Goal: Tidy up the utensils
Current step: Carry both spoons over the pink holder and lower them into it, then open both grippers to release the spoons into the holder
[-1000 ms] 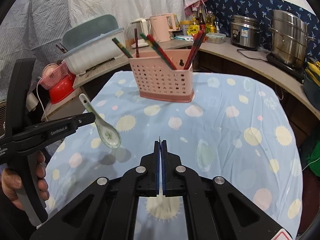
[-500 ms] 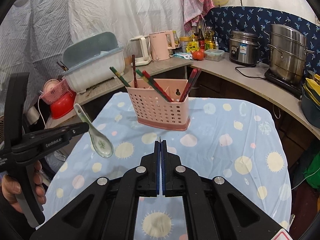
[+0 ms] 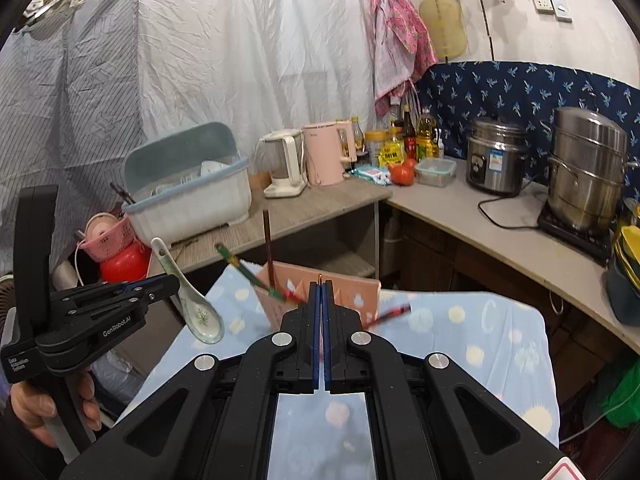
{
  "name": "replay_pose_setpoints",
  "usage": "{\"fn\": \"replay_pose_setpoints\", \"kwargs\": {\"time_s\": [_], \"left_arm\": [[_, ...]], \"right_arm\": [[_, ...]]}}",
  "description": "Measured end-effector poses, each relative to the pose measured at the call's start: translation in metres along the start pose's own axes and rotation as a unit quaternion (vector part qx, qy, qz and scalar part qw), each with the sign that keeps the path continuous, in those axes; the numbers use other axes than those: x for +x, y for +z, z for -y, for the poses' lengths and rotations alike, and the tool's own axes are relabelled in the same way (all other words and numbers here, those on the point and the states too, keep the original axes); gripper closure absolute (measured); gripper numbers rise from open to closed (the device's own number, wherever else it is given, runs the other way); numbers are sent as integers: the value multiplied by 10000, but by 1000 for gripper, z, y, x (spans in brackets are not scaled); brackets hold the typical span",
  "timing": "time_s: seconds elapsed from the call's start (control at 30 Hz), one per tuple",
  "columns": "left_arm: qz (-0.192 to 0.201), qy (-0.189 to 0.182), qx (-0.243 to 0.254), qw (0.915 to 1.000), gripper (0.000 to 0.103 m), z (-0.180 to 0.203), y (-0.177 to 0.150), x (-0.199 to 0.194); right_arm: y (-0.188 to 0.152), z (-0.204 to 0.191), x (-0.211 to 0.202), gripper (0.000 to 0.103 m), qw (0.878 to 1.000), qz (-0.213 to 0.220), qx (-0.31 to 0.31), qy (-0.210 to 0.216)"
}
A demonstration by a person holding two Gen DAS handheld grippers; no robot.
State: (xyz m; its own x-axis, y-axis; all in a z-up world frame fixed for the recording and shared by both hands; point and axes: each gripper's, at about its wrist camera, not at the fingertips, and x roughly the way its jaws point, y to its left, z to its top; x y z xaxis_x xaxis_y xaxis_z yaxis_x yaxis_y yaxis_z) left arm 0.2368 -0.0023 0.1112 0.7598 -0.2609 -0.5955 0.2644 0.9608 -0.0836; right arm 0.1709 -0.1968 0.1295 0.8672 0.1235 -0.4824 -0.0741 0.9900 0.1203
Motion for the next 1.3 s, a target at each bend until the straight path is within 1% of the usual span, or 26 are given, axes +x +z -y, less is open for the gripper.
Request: {"fn": "replay_pose_setpoints", "kwargs": {"time_s": [0.2, 0.3, 0.43, 0.63, 0.93, 1.0, 1.07, 1.13, 1.17, 1.23, 1.27, 1.3], "left_arm": [[83, 19, 39, 10000, 99, 6, 39, 29], [90, 42, 64, 9999, 99, 10, 51, 47], [-19, 45, 18, 10000, 99, 10, 61, 73], [-193, 92, -35, 9998, 99, 6, 57, 103], [-408, 195, -57, 9990, 99, 3, 45, 131], [-418, 276, -11, 9987, 99, 3, 43, 135], [-401, 442, 3, 9982, 99, 2, 42, 139], [-475, 448, -96, 9978, 97, -2, 41, 144], [-472, 438, -145, 9978, 97, -3, 41, 145], [-426, 543, -155, 9975, 96, -3, 40, 145], [-418, 514, -150, 9977, 95, -3, 40, 144], [-422, 459, -148, 9979, 94, -3, 41, 143]], "right_arm": [[28, 1, 35, 102, 10000, 27, 14, -11], [34, 4, 55, 102, 10000, -38, 62, 0], [37, 8, 85, 102, 9997, -209, 147, 54], [30, 13, 115, 102, 9990, -396, 179, 37], [16, 18, 144, 102, 9978, -628, 201, 15], [14, 19, 147, 102, 9978, -646, 174, -35], [12, 18, 150, 101, 9975, -681, 160, -45], [10, 17, 150, 97, 9977, -652, 131, -99], [9, 16, 150, 97, 9977, -657, 103, -106], [7, 14, 149, 95, 9978, -642, 58, -138], [7, 14, 148, 91, 9979, -636, 42, -144], [6, 13, 147, 84, 9979, -618, 36, -171]]}}
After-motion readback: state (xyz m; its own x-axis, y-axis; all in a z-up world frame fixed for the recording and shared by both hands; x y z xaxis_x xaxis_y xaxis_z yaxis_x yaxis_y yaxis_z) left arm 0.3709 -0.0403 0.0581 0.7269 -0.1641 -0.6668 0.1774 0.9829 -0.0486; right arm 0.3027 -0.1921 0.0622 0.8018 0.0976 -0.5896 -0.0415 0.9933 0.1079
